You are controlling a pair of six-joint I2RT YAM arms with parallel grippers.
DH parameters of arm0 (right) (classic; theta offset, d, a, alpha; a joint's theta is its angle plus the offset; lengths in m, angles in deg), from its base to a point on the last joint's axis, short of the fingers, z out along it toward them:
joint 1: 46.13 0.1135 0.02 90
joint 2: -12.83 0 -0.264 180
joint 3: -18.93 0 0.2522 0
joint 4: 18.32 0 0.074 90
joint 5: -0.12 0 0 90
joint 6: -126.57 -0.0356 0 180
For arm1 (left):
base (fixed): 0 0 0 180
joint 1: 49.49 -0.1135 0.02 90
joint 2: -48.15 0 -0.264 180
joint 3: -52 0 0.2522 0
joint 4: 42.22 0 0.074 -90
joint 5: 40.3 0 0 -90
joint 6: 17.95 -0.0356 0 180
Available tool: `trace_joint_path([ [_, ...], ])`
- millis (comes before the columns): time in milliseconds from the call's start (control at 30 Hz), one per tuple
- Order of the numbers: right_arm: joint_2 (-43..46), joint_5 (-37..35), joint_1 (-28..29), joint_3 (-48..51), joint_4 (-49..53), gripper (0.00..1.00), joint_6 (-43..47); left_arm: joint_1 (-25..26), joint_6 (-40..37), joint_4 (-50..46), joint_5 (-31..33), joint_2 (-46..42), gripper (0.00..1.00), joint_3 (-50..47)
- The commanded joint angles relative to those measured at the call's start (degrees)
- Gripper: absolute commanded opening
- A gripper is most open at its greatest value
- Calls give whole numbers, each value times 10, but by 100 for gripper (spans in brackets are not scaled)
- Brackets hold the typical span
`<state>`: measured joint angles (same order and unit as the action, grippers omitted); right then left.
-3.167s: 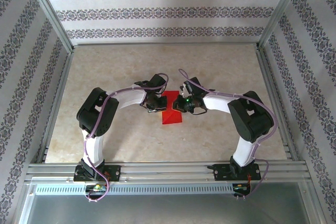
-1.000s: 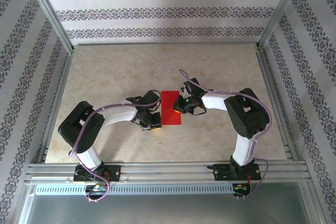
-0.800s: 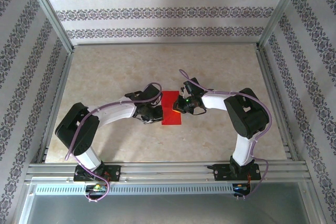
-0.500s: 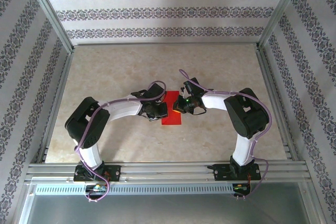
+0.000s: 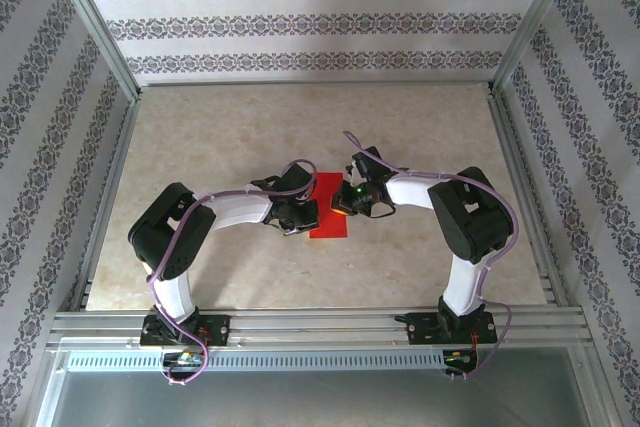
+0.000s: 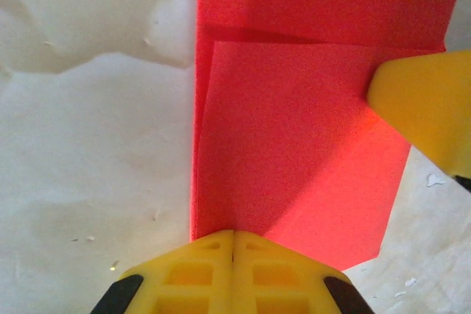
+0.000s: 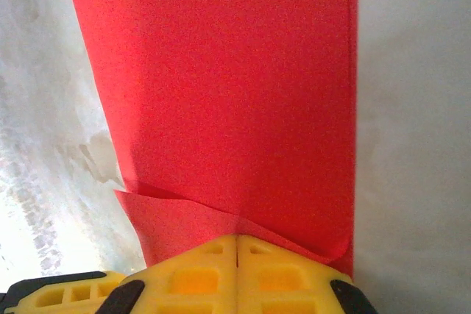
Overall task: Fold a paper plane with a square sheet of paper (pick it up from the middle)
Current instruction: Fold the triangle a second time at the center of the table.
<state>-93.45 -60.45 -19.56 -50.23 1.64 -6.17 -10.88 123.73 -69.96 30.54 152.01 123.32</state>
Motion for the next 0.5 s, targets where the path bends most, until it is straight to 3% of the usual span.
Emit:
trace_joint_path([
  [0,30,-2,-5,-17,30,7,40,4,-12,-22,7,18,4,-33],
  [267,38,3,54,-2,15,3,21,4,-12,-17,6,18,3,-37],
  [467,28,2,59,1,11,0,13,4,-10,-24,15,14,1,-39],
])
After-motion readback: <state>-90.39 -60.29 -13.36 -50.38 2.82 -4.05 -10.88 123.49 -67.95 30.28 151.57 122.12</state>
